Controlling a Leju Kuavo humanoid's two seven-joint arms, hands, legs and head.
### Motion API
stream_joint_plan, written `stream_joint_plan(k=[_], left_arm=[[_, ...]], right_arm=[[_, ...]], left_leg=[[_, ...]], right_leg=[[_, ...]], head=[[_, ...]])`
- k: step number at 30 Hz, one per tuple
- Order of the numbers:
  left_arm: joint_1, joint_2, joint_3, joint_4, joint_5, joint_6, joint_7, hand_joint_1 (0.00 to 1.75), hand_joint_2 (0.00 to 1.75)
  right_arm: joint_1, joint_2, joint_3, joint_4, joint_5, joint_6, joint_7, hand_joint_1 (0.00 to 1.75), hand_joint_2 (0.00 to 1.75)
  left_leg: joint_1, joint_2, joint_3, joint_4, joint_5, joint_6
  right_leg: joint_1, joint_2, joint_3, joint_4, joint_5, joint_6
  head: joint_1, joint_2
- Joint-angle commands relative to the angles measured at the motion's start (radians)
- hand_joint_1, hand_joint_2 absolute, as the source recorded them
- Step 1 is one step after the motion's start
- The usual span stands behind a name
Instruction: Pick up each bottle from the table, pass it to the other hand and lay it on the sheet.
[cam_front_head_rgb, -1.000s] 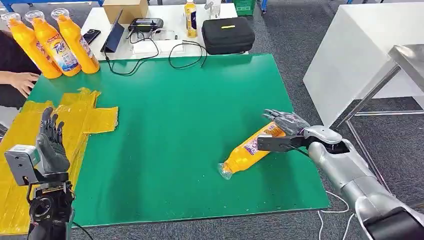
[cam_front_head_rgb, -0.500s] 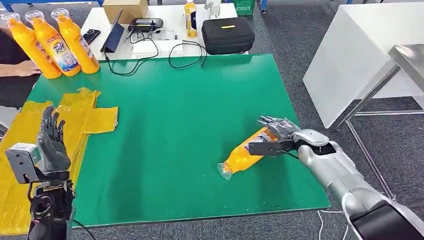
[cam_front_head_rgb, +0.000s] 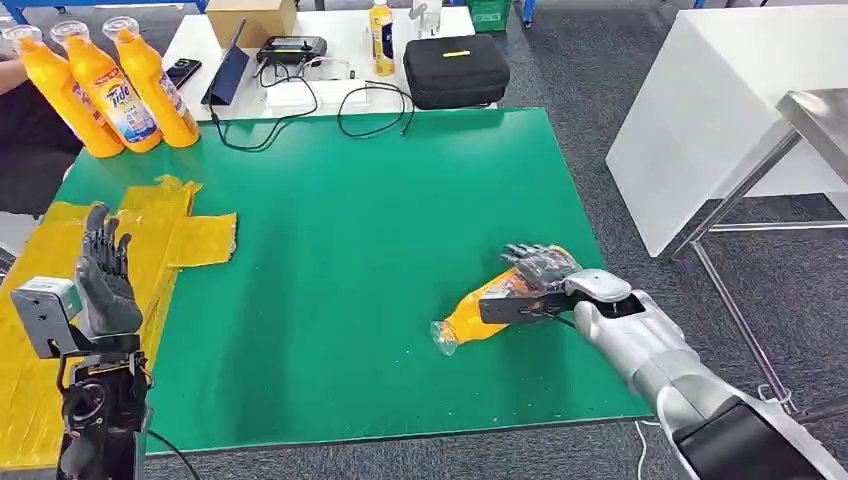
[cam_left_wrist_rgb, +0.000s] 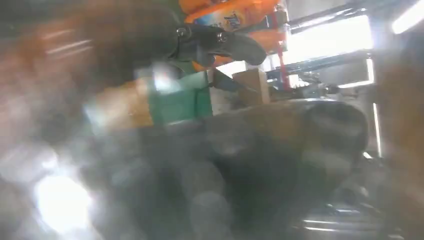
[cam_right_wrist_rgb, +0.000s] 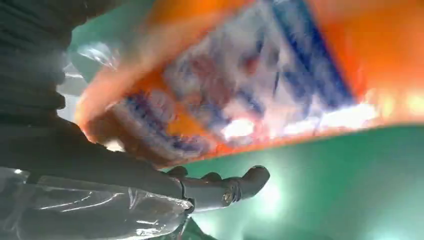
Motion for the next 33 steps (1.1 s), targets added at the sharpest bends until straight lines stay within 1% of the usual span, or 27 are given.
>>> stream_joint_plan(k=[1, 2, 4, 5, 9, 12, 15, 17, 20, 21, 23, 25, 26, 27, 28, 30, 31, 33], left_arm=[[-0.076, 0.006, -0.024, 0.087, 0.006, -0.003, 0.016, 0.00, 0.00], [-0.079, 0.008, -0.025, 0.090, 0.006, -0.003, 0.017, 0.00, 0.00], [-0.085, 0.010, -0.026, 0.096, 0.009, -0.002, 0.018, 0.00, 0.00], [-0.087, 0.010, -0.026, 0.098, 0.009, -0.002, 0.019, 0.00, 0.00], [-0.091, 0.011, -0.023, 0.103, 0.012, 0.001, 0.020, 0.00, 0.00], [-0.088, 0.011, -0.021, 0.101, 0.012, 0.001, 0.020, 0.00, 0.00], [-0.086, 0.012, -0.021, 0.100, 0.012, 0.001, 0.020, 0.00, 0.00], [-0.078, 0.009, -0.018, 0.086, 0.014, 0.002, 0.021, 0.00, 0.00], [-0.043, 0.001, 0.000, 0.041, 0.019, 0.004, 0.028, 0.00, 0.00], [-0.034, -0.002, 0.004, 0.034, 0.021, 0.004, 0.031, 0.00, 0.00], [-0.009, -0.012, 0.011, 0.010, 0.032, -0.008, 0.044, 0.00, 0.00], [0.041, -0.022, 0.019, -0.023, 0.079, -0.056, 0.078, 0.00, 0.00], [0.078, -0.029, 0.018, -0.037, 0.147, -0.119, 0.123, 0.00, 0.00], [0.123, -0.035, 0.012, -0.055, 0.220, -0.184, 0.144, 0.00, 0.00], [0.159, -0.048, 0.003, -0.069, 0.234, -0.196, 0.134, 0.00, 0.00], [0.163, -0.051, 0.001, -0.070, 0.234, -0.196, 0.130, 0.00, 0.00], [0.167, -0.055, -0.013, -0.073, 0.241, -0.204, 0.130, 0.00, 0.00], [0.176, -0.078, -0.044, -0.089, 0.262, -0.226, 0.135, 0.00, 0.00]], right_arm=[[0.005, 0.077, 0.120, 0.195, 0.063, 0.052, 0.057, 1.43, 1.75], [0.009, 0.075, 0.120, 0.197, 0.063, 0.056, 0.056, 1.75, 1.75], [0.012, 0.070, 0.118, 0.198, 0.063, 0.056, 0.056, 1.75, 1.75], [0.010, 0.069, 0.117, 0.199, 0.063, 0.061, 0.055, 1.75, 1.75], [0.002, 0.071, 0.116, 0.197, 0.066, 0.074, 0.056, 1.75, 1.75], [0.005, 0.081, 0.110, 0.194, 0.063, 0.067, 0.066, 1.75, 1.75], [0.006, 0.083, 0.107, 0.194, 0.062, 0.067, 0.069, 1.75, 1.75], [0.012, 0.090, 0.082, 0.186, 0.050, 0.028, 0.093, 1.75, 1.75], [0.025, 0.111, -0.006, 0.163, -0.001, -0.073, 0.139, 1.75, 1.75], [0.027, 0.115, -0.026, 0.154, -0.014, -0.089, 0.139, 1.75, 1.75], [0.038, 0.123, -0.126, 0.108, -0.095, -0.139, 0.103, 1.75, 1.75], [0.067, 0.141, -0.258, 0.014, -0.211, -0.128, 0.049, 1.75, 1.75], [0.104, 0.150, -0.314, -0.069, -0.263, -0.108, 0.010, 1.75, 1.75], [0.140, 0.154, -0.345, -0.155, -0.295, -0.080, -0.016, 1.75, 1.75], [0.164, 0.157, -0.357, -0.225, -0.310, -0.051, -0.001, 1.75, 1.75], [0.165, 0.158, -0.356, -0.230, -0.309, -0.049, 0.003, 1.75, 1.75], [0.176, 0.162, -0.377, -0.260, -0.343, -0.030, -0.015, 1.75, 1.75], [0.152, 0.179, -0.394, -0.292, -0.384, -0.003, -0.037, 1.75, 1.75]], left_leg=[[0.002, -0.001, 0.004, -0.002, 0.000, -0.002], [0.003, -0.001, 0.006, -0.003, 0.001, -0.002], [0.002, 0.001, 0.007, -0.002, 0.001, -0.002], [0.002, 0.000, 0.008, -0.003, 0.002, -0.002], [0.001, 0.003, 0.014, -0.001, 0.000, -0.001], [0.002, 0.001, 0.014, -0.002, 0.002, -0.002], [0.002, 0.002, 0.018, -0.002, 0.001, -0.002], [0.003, 0.001, 0.017, -0.004, 0.003, -0.004], [0.003, 0.004, 0.019, -0.003, 0.001, -0.003], [0.003, 0.005, 0.019, -0.004, 0.001, -0.003], [0.004, 0.006, 0.017, -0.004, 0.001, -0.003], [0.003, 0.008, 0.017, -0.003, 0.001, -0.002], [0.003, 0.009, 0.015, -0.003, 0.001, -0.003], [0.002, 0.009, 0.017, -0.002, 0.000, -0.002], [0.002, 0.011, 0.018, -0.005, 0.000, -0.003], [0.002, 0.011, 0.017, -0.004, -0.001, -0.002], [0.002, 0.009, 0.017, -0.002, -0.002, -0.002], [0.003, 0.007, 0.015, -0.003, -0.001, -0.003]], right_leg=[[0.002, -0.002, 0.004, -0.003, 0.000, -0.001], [0.003, -0.003, 0.006, -0.004, 0.001, -0.002], [0.002, -0.002, 0.007, -0.003, 0.001, -0.001], [0.003, -0.004, 0.009, -0.005, 0.001, -0.002], [0.002, 0.001, 0.013, -0.003, 0.001, -0.001], [0.003, -0.002, 0.014, -0.006, 0.003, -0.002], [0.003, -0.001, 0.018, -0.005, 0.001, -0.002], [0.004, -0.002, 0.017, -0.008, 0.003, -0.003], [0.004, 0.001, 0.018, -0.006, 0.002, -0.002], [0.004, 0.001, 0.018, -0.006, 0.002, -0.002], [0.004, 0.002, 0.017, -0.007, 0.003, -0.002], [0.003, 0.005, 0.016, -0.005, 0.003, -0.002], [0.004, 0.006, 0.014, -0.005, 0.004, -0.002], [0.002, 0.007, 0.016, -0.004, 0.002, -0.001], [0.002, 0.008, 0.016, -0.006, 0.003, -0.002], [0.002, 0.009, 0.015, -0.004, 0.001, -0.002], [0.002, 0.007, 0.016, -0.002, 0.000, -0.001], [0.003, 0.004, 0.013, -0.004, 0.000, -0.002]], head=[[0.000, 0.000], [0.001, 0.000], [0.001, 0.000], [0.000, 0.000], [0.000, 0.000], [0.001, 0.000], [0.000, 0.000], [0.000, 0.000], [0.000, 0.000], [0.000, 0.000], [0.000, 0.000], [0.000, 0.000], [0.000, 0.000], [0.001, 0.000], [0.000, 0.000], [0.001, 0.000], [0.000, 0.000], [0.000, 0.000]])
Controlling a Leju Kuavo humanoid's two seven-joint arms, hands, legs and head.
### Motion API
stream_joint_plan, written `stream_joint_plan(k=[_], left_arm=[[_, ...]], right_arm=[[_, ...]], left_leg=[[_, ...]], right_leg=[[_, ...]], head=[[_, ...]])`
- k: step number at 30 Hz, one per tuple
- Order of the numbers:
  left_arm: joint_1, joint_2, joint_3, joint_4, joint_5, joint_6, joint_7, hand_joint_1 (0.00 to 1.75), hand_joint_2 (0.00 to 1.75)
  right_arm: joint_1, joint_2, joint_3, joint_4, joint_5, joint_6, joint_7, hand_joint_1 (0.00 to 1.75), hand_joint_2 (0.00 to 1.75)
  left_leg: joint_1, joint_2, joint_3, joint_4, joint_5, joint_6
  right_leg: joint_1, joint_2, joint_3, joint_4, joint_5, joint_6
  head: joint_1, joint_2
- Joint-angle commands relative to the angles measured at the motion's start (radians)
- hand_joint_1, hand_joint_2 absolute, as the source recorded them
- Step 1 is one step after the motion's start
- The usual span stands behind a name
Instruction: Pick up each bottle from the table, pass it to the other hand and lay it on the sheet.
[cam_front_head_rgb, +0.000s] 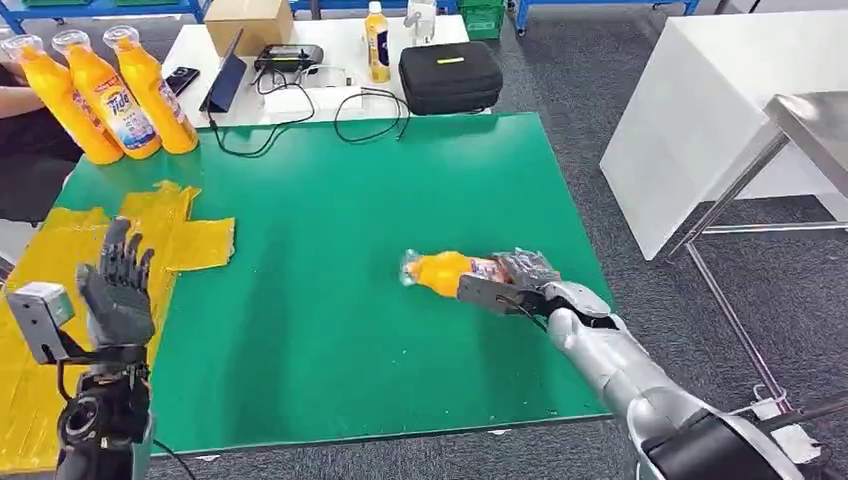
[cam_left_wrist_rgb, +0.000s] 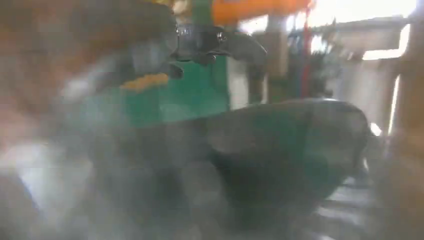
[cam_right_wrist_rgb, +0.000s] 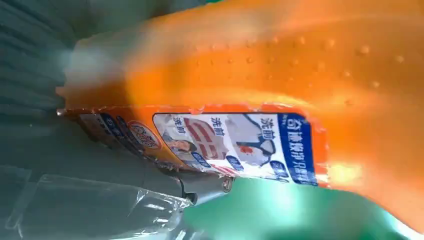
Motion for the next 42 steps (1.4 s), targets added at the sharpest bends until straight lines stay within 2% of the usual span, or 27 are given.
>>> stream_joint_plan(k=[1, 4, 5, 10, 15, 19, 22, 24, 27, 34, 42], left_arm=[[0.107, -0.083, -0.070, -0.077, 0.085, -0.077, 0.018, 0.00, 0.00], [0.130, -0.104, -0.127, -0.126, 0.111, -0.050, 0.011, 0.00, 0.00], [0.131, -0.116, -0.140, -0.141, 0.118, -0.051, 0.008, 0.00, 1.75], [0.133, -0.187, -0.266, -0.190, 0.152, -0.036, 0.012, 0.00, 1.75], [0.125, -0.190, -0.312, -0.182, 0.164, -0.033, -0.002, 0.00, 1.75], [0.104, -0.210, -0.355, -0.188, 0.137, 0.023, -0.031, 0.00, 1.75], [0.107, -0.249, -0.381, -0.224, 0.098, 0.111, -0.061, 0.00, 1.75], [0.103, -0.240, -0.427, -0.226, 0.063, 0.146, -0.055, 0.00, 1.75], [0.103, -0.241, -0.425, -0.218, 0.085, 0.162, -0.053, 0.00, 1.75], [0.132, -0.237, -0.401, -0.229, 0.101, 0.173, -0.057, 0.00, 1.75], [0.140, -0.244, -0.406, -0.235, 0.101, 0.174, -0.057, 0.00, 1.75]], right_arm=[[0.040, 0.069, -0.210, -0.279, -0.118, 0.094, -0.038, 1.75, 1.75], [0.007, 0.070, -0.205, -0.338, -0.145, 0.120, 0.002, 1.75, 1.75], [-0.005, 0.076, -0.202, -0.348, -0.147, 0.120, 0.004, 1.75, 1.75], [-0.066, 0.156, -0.165, -0.368, -0.164, 0.125, 0.047, 1.75, 1.75], [-0.074, 0.180, -0.143, -0.366, -0.178, 0.111, 0.049, 1.75, 1.75], [-0.095, 0.221, -0.130, -0.364, -0.204, 0.101, 0.057, 1.75, 1.75], [-0.072, 0.282, -0.113, -0.385, -0.219, 0.081, 0.060, 1.75, 1.75], [-0.044, 0.325, -0.068, -0.388, -0.206, 0.046, 0.077, 1.75, 1.75], [-0.007, 0.373, -0.022, -0.373, -0.201, 0.022, 0.074, 1.75, 1.75], [0.066, 0.399, 0.064, -0.359, -0.185, -0.009, 0.053, 1.75, 1.75], [0.104, 0.390, 0.100, -0.376, -0.176, -0.023, 0.054, 1.75, 1.75]], left_leg=[[0.000, -0.001, -0.005, 0.000, 0.000, -0.001], [-0.001, -0.002, -0.012, 0.002, 0.000, -0.001], [0.000, -0.002, -0.013, 0.002, 0.000, -0.002], [-0.001, -0.002, -0.015, 0.002, 0.000, -0.001], [-0.002, -0.004, -0.015, 0.001, 0.000, -0.001], [-0.001, -0.003, -0.015, 0.001, 0.000, -0.002], [-0.001, -0.002, -0.015, 0.001, 0.000, -0.002], [0.000, -0.002, -0.014, 0.001, 0.000, -0.003], [0.000, -0.001, -0.013, -0.001, 0.000, -0.002], [0.000, -0.003, -0.014, -0.001, 0.001, -0.001], [0.000, -0.004, -0.013, -0.002, 0.000, -0.002]], right_leg=[[0.002, -0.002, -0.004, 0.000, 0.000, -0.001], [0.000, -0.002, -0.011, 0.003, 0.000, 0.000], [0.001, -0.002, -0.012, 0.003, 0.000, -0.001], [-0.001, -0.002, -0.013, 0.002, -0.001, 0.000], [-0.001, -0.004, -0.013, 0.001, 0.000, -0.001], [-0.001, -0.003, -0.013, 0.002, 0.000, -0.001], [-0.001, -0.003, -0.013, 0.002, 0.000, -0.001], [0.000, -0.003, -0.012, 0.001, 0.000, -0.002], [0.000, -0.002, -0.012, 0.001, 0.000, -0.001], [0.000, -0.003, -0.012, 0.000, 0.000, -0.001], [0.000, -0.005, -0.010, -0.001, 0.000, -0.001]], head=[[0.000, 0.000], [-0.001, 0.000], [0.000, 0.000], [0.000, 0.000], [0.000, 0.000], [0.000, 0.000], [0.000, 0.000], [0.000, 0.000], [0.000, 0.000], [0.000, 0.000], [0.000, 0.000]])
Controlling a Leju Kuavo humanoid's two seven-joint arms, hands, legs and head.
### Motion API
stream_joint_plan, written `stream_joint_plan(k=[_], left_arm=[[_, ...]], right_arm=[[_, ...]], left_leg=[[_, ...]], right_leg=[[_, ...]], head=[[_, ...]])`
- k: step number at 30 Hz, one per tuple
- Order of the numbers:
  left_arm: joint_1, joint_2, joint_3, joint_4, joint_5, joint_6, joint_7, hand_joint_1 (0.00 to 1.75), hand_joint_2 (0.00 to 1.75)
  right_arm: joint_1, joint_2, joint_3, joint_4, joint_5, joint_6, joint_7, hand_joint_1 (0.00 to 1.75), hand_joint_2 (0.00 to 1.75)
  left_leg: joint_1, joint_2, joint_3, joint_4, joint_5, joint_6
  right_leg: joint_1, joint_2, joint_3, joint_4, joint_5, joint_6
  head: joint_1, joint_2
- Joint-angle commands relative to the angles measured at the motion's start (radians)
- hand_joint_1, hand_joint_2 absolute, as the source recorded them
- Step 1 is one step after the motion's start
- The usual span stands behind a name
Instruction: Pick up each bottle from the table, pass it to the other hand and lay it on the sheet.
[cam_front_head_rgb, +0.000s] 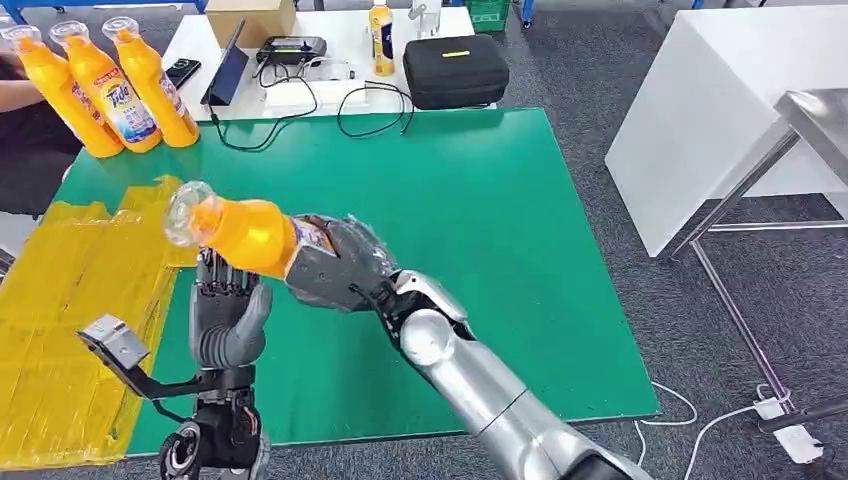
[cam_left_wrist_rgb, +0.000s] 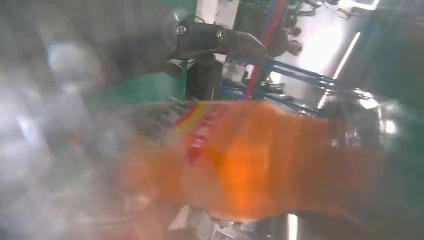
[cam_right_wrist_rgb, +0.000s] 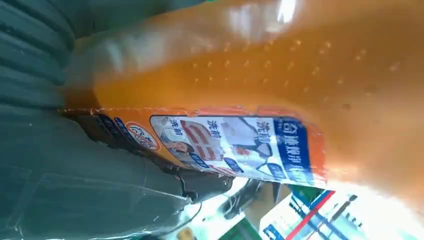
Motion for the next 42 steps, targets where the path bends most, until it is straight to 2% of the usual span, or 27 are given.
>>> stream_joint_plan(k=[1, 10, 17, 22, 26, 30, 38, 42], left_arm=[[-0.002, -0.005, -0.003, 0.007, 0.003, 0.004, 0.003, 0.00, 1.75], [-0.007, -0.003, -0.002, 0.012, -0.001, 0.013, 0.000, 0.00, 1.75], [-0.014, 0.005, -0.022, 0.019, -0.042, 0.019, -0.009, 0.00, 1.75], [-0.006, 0.010, -0.037, 0.006, -0.057, 0.005, -0.014, 0.00, 1.75], [-0.002, 0.012, -0.035, -0.001, -0.057, 0.005, -0.013, 0.00, 1.75], [0.007, 0.014, -0.028, -0.017, -0.057, -0.001, -0.018, 0.00, 1.75], [0.007, 0.014, -0.028, -0.017, -0.058, -0.002, -0.019, 0.00, 1.75], [-0.001, 0.017, -0.025, -0.020, -0.057, -0.003, -0.020, 0.00, 1.75]], right_arm=[[0.014, -0.016, 0.077, 0.024, 0.004, -0.010, -0.002, 1.75, 1.75], [0.014, -0.006, 0.102, 0.030, 0.000, -0.018, 0.001, 1.75, 1.75], [-0.053, 0.008, 0.150, 0.048, -0.019, -0.033, 0.042, 1.75, 1.75], [-0.141, 0.008, 0.300, 0.047, -0.137, -0.085, 0.124, 1.75, 1.75], [-0.153, 0.008, 0.355, 0.052, -0.183, -0.111, 0.136, 1.75, 1.75], [-0.168, 0.008, 0.485, 0.055, -0.272, -0.159, 0.164, 1.75, 1.75], [-0.179, 0.008, 0.504, 0.068, -0.296, -0.167, 0.163, 1.75, 1.75], [-0.163, 0.008, 0.624, 0.088, -0.396, -0.184, 0.182, 1.75, 1.75]], left_leg=[[0.001, 0.000, 0.003, -0.002, 0.000, -0.002], [0.001, 0.001, 0.003, -0.002, 0.000, -0.002], [0.001, 0.002, 0.001, 0.000, 0.000, -0.002], [0.001, 0.002, 0.000, 0.000, 0.000, -0.001], [0.001, 0.003, 0.001, 0.000, -0.001, -0.002], [0.000, 0.002, 0.001, -0.001, 0.000, -0.001], [0.000, 0.000, 0.001, -0.001, 0.000, -0.001], [0.001, 0.000, 0.002, -0.002, 0.000, -0.002]], right_leg=[[0.001, -0.001, 0.004, -0.002, 0.000, -0.001], [0.001, -0.001, 0.003, -0.002, 0.000, -0.001], [0.001, 0.000, 0.001, -0.001, 0.000, -0.001], [0.001, 0.000, 0.000, 0.000, 0.000, -0.001], [0.001, 0.001, 0.001, 0.000, 0.000, -0.001], [0.000, 0.001, 0.001, 0.000, 0.000, -0.001], [0.000, -0.001, 0.001, -0.001, 0.000, -0.001], [0.001, -0.001, 0.002, -0.002, 0.000, -0.001]], head=[[0.000, 0.000], [0.000, 0.000], [0.000, 0.000], [0.000, 0.000], [0.000, 0.000], [0.000, 0.000], [0.000, 0.000], [0.000, 0.000]])
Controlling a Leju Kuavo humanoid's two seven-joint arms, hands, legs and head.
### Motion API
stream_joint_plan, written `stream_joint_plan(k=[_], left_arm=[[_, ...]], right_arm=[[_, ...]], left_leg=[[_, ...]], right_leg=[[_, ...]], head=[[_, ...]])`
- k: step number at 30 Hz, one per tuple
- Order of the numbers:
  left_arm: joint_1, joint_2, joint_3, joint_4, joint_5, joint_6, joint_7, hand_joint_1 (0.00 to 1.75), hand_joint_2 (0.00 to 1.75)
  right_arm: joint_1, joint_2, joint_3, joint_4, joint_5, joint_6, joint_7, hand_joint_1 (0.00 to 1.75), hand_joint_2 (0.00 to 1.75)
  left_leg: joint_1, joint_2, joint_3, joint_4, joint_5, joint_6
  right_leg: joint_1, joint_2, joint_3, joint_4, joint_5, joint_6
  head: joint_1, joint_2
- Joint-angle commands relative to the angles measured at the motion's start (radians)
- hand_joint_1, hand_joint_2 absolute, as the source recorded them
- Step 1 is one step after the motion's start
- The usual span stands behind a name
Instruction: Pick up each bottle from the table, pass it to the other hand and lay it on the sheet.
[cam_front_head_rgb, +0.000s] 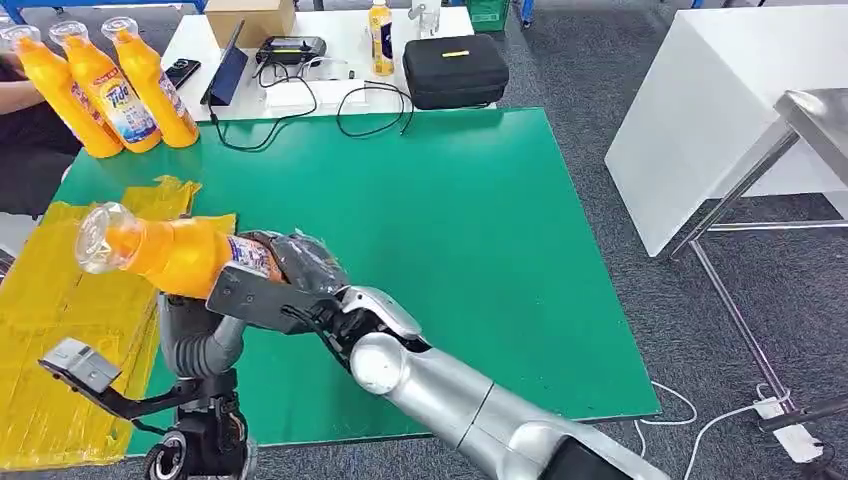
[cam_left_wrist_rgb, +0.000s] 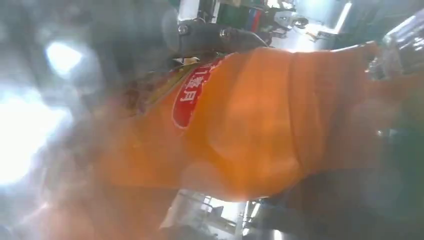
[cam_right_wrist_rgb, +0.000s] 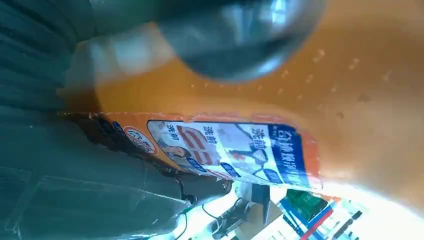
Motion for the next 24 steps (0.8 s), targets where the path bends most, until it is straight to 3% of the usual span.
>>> stream_joint_plan(k=[1, 8, 24], left_arm=[[-0.035, 0.020, -0.040, 0.037, 0.000, -0.016, 0.010, 0.00, 1.75], [-0.003, 0.025, 0.010, 0.002, -0.002, 0.015, -0.002, 0.00, 1.75], [0.039, 0.010, 0.056, -0.020, 0.001, 0.005, -0.011, 0.00, 1.75]], right_arm=[[-0.032, -0.003, 0.263, 0.068, -0.124, -0.024, 0.014, 1.75, 1.75], [0.002, -0.003, 0.380, 0.043, -0.133, -0.012, 0.010, 1.75, 1.75], [0.073, -0.003, 0.453, -0.057, -0.044, 0.055, 0.017, 1.75, 1.75]], left_leg=[[0.000, 0.001, 0.002, -0.002, 0.000, -0.001], [0.002, 0.001, 0.004, -0.003, 0.000, -0.002], [0.002, -0.002, 0.003, -0.003, 0.001, -0.003]], right_leg=[[0.000, 0.000, 0.002, -0.001, 0.000, -0.001], [0.002, -0.001, 0.004, -0.003, 0.000, -0.002], [0.003, -0.005, 0.004, -0.004, -0.001, -0.002]], head=[[0.000, 0.000], [0.000, 0.000], [0.000, 0.000]])
